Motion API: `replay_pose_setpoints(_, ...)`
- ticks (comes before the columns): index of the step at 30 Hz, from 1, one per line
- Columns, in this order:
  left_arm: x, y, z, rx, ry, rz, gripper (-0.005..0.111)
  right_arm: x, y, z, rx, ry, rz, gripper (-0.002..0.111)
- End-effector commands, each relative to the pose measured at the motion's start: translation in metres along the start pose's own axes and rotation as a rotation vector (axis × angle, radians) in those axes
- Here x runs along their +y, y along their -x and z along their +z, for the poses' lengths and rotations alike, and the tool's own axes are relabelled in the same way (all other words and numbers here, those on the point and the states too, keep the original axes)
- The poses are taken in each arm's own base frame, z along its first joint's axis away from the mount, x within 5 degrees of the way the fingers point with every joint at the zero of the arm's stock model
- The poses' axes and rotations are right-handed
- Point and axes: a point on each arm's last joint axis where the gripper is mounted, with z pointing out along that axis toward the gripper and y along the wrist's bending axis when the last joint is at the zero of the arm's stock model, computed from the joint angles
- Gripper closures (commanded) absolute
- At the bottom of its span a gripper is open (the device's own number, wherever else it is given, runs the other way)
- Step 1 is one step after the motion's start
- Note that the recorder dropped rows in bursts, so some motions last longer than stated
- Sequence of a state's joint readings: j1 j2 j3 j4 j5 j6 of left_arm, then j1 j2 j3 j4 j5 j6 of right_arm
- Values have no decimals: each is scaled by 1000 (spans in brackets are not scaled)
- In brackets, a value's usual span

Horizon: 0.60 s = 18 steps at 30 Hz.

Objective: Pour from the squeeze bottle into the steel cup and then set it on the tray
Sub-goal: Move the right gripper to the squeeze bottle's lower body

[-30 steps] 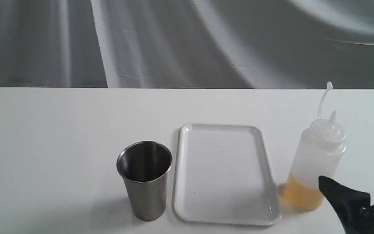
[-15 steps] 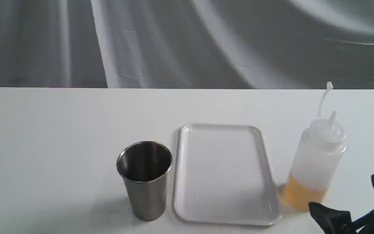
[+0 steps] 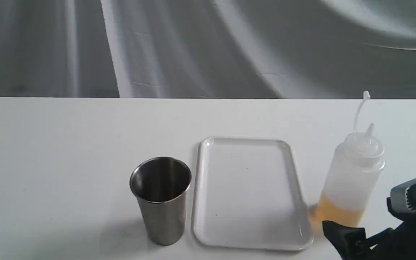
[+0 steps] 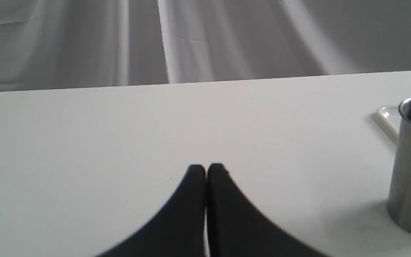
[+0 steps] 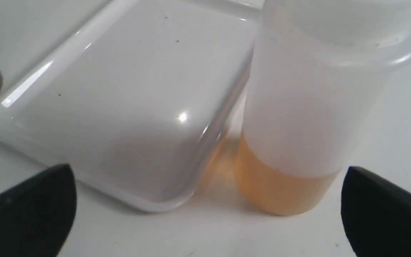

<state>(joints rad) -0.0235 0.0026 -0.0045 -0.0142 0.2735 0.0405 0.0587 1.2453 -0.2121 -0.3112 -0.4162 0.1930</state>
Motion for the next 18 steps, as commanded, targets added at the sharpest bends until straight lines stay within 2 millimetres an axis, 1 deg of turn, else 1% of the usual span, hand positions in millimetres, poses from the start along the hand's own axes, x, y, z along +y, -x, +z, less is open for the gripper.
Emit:
replay_pose_setpoints(1,0,-1,0,-6,1,-7,107,-4,1,1,-32,-43,41,3)
replay_pose_setpoints(6,0,-1,0,-6,1,-7,107,-10,-3,7,-20,-101,3,3)
replay_pose_setpoints(11,0,-1,0,-6,2,-5,107,-10,-7,16,-18,-92,-123,3)
replay_pose_setpoints(18,0,-1,0,-6,2,-5,107,-15,-12,28,-51,-140,-57,3)
